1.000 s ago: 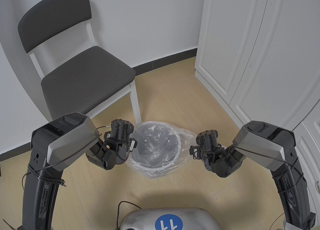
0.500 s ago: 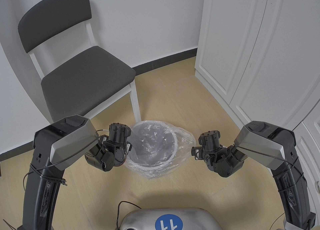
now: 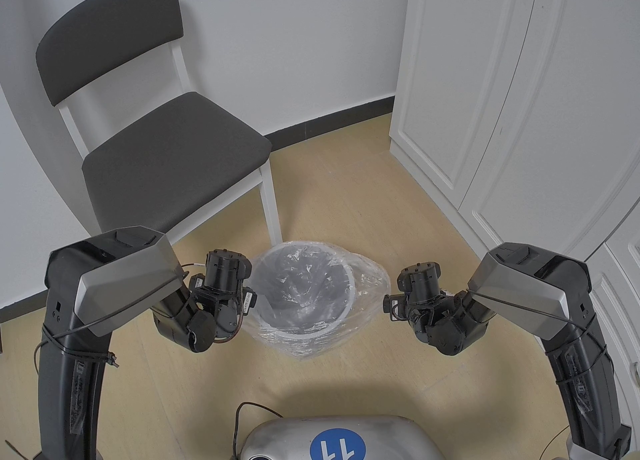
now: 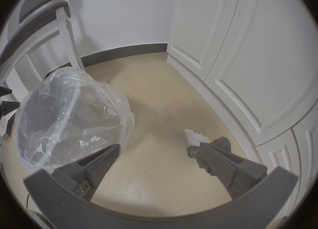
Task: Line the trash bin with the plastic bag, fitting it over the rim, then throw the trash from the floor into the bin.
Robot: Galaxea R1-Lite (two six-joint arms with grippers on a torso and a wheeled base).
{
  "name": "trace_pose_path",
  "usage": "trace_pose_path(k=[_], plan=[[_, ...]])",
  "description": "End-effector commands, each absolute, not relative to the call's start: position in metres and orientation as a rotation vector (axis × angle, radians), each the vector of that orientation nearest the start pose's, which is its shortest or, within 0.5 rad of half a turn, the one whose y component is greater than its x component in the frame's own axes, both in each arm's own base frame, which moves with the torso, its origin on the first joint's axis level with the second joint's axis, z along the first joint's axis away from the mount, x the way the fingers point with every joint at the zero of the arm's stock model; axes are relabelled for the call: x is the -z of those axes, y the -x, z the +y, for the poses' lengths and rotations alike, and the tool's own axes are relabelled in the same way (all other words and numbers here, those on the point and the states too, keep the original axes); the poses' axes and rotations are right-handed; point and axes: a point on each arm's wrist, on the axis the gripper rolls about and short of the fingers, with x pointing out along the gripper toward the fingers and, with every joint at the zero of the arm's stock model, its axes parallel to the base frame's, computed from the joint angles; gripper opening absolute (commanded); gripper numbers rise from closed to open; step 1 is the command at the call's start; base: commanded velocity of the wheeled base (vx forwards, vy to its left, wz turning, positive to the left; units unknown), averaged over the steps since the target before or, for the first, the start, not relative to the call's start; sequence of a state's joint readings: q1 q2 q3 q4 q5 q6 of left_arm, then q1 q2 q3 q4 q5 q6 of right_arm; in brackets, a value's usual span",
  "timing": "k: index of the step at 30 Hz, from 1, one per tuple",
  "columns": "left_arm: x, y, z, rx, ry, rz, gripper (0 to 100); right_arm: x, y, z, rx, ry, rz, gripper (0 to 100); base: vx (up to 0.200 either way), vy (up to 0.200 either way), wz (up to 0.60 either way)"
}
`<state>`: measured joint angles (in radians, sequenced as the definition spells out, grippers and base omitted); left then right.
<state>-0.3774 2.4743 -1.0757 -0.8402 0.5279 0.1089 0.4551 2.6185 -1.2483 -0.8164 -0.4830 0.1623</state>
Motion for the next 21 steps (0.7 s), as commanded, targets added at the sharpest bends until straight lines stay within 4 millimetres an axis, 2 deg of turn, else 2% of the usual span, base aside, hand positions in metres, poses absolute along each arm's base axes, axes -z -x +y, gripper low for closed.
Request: trace_pose_path(k=[1,7,14,21], plan=[[0.024,-0.396,-0.141,-0.128,-0.346,0.519,100,0.060,-0.412,0.190,0.067,0.093,0.492,100,0.000,0.000,0.00],[0.039,-0.400,-0.132,-0.147,-0.350,0.551,100,0.060,-0.412,0.189,0.070,0.092,0.492,100,0.000,0.000,0.00],[0.047,-0.403,-0.122,-0.151,-0.346,0.581,100,0.061,-0.413,0.187,0.075,0.092,0.495,100,0.000,0.000,0.00],[0.065,-0.414,-0.123,-0.153,-0.350,0.591,100,0.060,-0.416,0.185,0.079,0.088,0.493,100,0.000,0.000,0.00]])
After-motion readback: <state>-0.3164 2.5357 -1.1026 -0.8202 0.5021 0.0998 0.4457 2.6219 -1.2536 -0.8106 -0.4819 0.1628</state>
